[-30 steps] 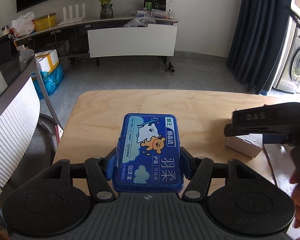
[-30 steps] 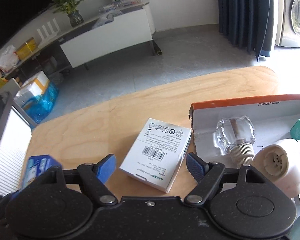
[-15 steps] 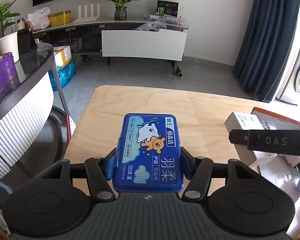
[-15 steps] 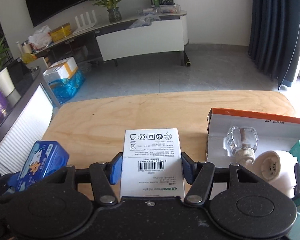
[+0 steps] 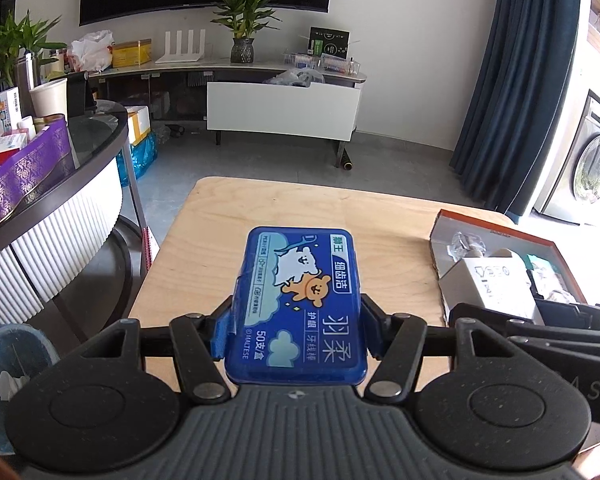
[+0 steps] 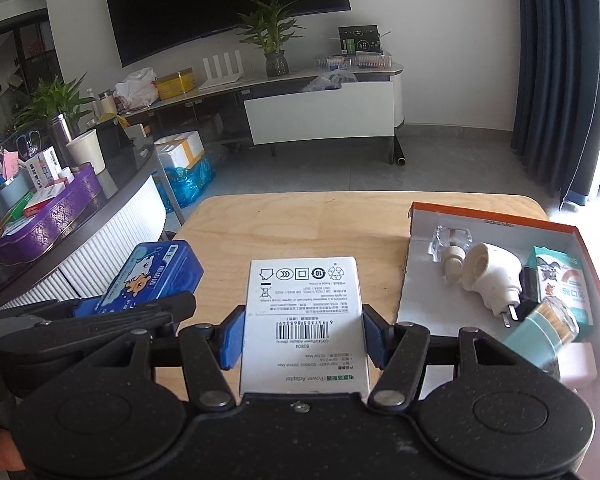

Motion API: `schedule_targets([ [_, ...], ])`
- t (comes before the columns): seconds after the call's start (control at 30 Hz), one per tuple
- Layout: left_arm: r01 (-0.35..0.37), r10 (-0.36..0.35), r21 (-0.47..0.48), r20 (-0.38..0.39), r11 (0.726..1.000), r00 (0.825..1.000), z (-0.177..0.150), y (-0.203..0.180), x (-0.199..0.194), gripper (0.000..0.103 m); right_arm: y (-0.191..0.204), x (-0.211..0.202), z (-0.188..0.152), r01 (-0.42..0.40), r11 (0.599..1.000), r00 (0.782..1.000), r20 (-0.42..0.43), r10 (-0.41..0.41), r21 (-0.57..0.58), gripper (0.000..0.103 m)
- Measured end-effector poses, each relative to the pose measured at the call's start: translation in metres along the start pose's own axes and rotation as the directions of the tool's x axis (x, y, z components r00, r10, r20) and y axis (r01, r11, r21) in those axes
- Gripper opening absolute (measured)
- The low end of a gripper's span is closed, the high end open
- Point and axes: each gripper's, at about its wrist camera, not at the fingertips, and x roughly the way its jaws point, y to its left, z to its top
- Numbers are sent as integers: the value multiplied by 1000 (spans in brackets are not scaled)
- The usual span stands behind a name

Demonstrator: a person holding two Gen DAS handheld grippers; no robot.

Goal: Organize rigid objects
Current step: 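Carry the blue box and white box over the tray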

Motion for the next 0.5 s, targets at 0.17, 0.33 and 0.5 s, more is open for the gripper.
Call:
schedule_targets([
  [0.17,11,-11,5,2,1000,1000,-12,-10,-12,62,-5,-28,-13,3,1000,1000,29,-3,3,71],
  [0.33,32,-32,13,-10,999,999,-26,-20,-20,62,-16,-53,-32,17,1000,999,39,-17,6,71],
  [0.5,45,-45,41,3,998,999,-32,-32,-26,62,-31,-72,-45,26,999,998,52,-28,31,71],
])
